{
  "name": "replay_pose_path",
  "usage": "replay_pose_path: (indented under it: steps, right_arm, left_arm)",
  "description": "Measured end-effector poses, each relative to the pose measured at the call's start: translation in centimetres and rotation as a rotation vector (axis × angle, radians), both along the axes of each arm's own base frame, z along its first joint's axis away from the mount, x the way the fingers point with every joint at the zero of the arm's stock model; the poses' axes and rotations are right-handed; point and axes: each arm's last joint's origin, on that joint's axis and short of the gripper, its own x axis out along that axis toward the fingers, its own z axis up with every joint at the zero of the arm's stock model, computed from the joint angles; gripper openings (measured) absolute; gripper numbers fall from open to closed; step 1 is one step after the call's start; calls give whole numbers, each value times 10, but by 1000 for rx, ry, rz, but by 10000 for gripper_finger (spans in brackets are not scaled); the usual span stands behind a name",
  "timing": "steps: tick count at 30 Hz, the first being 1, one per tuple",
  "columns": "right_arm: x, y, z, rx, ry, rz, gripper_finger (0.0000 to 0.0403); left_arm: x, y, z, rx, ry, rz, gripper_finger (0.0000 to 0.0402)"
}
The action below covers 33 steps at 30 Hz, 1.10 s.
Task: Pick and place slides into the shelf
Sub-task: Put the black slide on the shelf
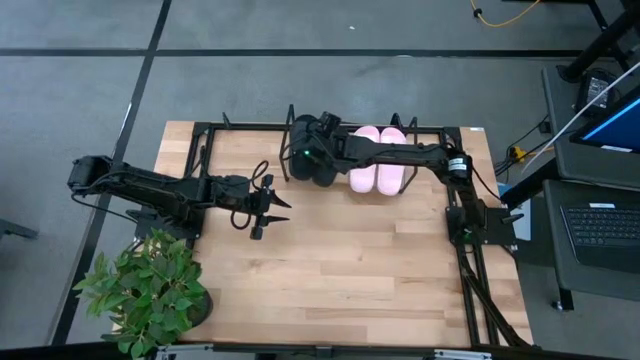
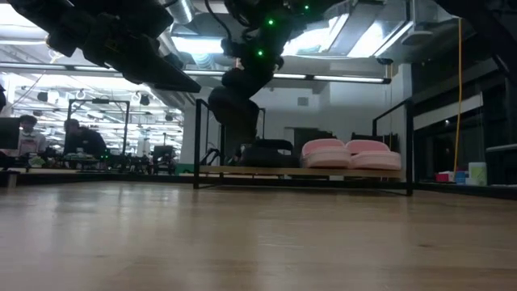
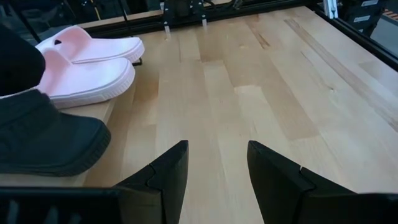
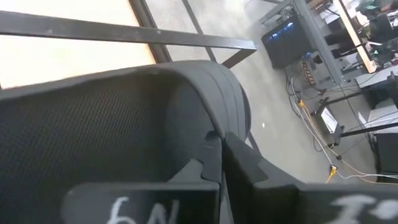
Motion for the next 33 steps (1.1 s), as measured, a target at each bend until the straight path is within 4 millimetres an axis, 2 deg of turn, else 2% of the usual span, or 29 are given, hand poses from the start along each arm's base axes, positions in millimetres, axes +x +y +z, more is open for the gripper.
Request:
replay_pose_path:
  steps: [14,21,33]
  right_arm:
    - [1,0,-3,63,-87,-60,6]
    - [4,-4,-29,74,-31,-70,6]
    - [10,-8,-47,70,-27,-72,6]
  left_arm:
    - [0,0,0,0,1,0,157]
    - [0,0,0,-1,0,0,157]
    - [0,0,0,-1,0,-2,157]
